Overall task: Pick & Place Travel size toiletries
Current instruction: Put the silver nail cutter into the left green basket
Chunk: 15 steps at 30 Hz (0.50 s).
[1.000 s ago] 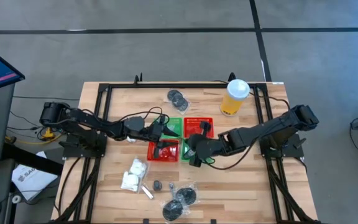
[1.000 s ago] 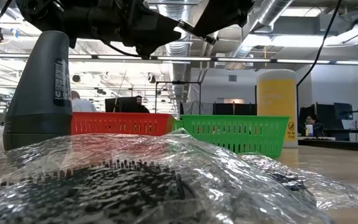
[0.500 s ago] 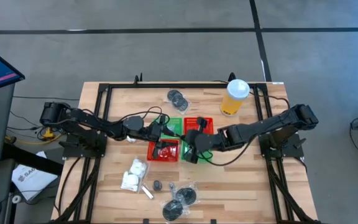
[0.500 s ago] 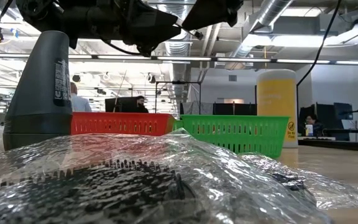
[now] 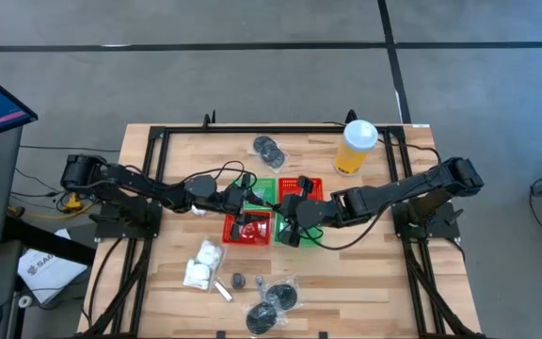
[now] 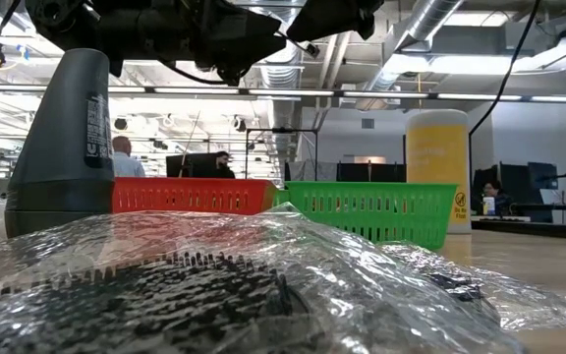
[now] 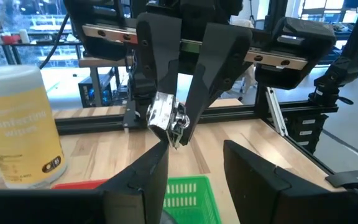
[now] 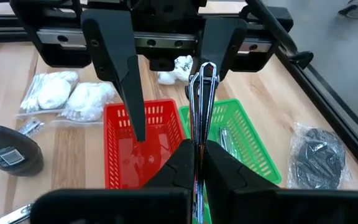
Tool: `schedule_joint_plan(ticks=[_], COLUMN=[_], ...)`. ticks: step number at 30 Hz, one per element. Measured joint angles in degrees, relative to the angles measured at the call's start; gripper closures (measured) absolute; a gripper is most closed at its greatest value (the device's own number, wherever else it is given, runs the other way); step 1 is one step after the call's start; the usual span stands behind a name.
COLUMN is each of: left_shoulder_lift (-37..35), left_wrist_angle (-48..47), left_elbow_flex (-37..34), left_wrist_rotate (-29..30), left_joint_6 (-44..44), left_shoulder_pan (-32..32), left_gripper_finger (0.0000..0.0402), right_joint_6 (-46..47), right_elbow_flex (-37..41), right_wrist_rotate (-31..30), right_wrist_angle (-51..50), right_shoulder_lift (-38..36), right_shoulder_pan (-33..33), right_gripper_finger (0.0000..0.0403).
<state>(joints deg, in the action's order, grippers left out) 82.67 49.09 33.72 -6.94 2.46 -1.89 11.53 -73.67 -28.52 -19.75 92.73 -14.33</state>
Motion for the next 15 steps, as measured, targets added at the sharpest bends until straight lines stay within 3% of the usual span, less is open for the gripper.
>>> schedule_joint_plan(ticks=[15], left_shoulder_lift=[0.0], left_wrist_angle=[-0.5], left_elbow_flex=[0.0], left_wrist_rotate=[-0.4], left_joint_6=[0.5], left_shoulder_pan=[0.3], left_gripper_finger=[0.0257], right_joint_6=[0.0], right_elbow_flex=[0.0], right_wrist_rotate=[0.0], right_wrist_angle=[0.3], right_shoulder_lift=[0.2], right_shoulder_pan=[-1.7], right_gripper_finger=[0.0397])
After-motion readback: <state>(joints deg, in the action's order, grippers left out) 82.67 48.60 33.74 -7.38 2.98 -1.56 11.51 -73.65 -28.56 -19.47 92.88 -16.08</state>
